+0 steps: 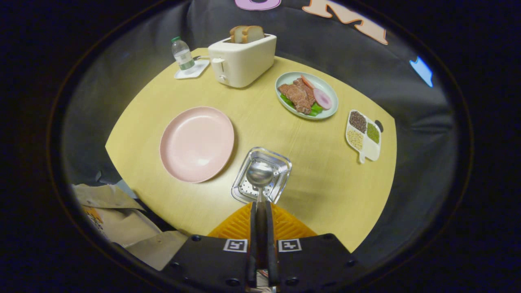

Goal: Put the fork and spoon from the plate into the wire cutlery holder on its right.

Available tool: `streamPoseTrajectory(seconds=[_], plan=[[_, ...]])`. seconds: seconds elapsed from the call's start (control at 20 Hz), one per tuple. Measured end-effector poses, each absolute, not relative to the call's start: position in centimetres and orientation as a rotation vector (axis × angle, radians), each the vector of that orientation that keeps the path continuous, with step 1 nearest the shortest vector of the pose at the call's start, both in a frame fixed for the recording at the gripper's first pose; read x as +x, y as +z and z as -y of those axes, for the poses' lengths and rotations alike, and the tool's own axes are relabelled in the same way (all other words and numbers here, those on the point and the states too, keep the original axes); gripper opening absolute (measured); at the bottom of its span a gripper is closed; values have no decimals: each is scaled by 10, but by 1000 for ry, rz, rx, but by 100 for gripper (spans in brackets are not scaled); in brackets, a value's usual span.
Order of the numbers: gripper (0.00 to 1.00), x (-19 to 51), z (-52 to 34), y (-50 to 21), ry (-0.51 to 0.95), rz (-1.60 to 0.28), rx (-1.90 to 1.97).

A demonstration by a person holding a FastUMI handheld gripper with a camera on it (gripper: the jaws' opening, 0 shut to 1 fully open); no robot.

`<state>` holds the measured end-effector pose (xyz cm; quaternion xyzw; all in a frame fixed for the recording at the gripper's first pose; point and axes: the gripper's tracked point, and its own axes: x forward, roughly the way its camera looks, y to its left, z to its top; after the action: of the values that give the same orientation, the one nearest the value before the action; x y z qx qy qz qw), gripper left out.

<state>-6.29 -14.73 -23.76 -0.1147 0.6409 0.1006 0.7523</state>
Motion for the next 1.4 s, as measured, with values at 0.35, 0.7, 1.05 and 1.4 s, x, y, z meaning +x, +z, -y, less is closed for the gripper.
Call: streamPoseTrajectory(seconds=[0.35,0.7,1.05,1.4], plan=[[67,-51,144,-232,177,-1319,-177],[89,-45,110,-211,172,-1142,-77],[95,-40,82,-178,126,-907,-4],[95,-28,79,-127,31,-604,-31]])
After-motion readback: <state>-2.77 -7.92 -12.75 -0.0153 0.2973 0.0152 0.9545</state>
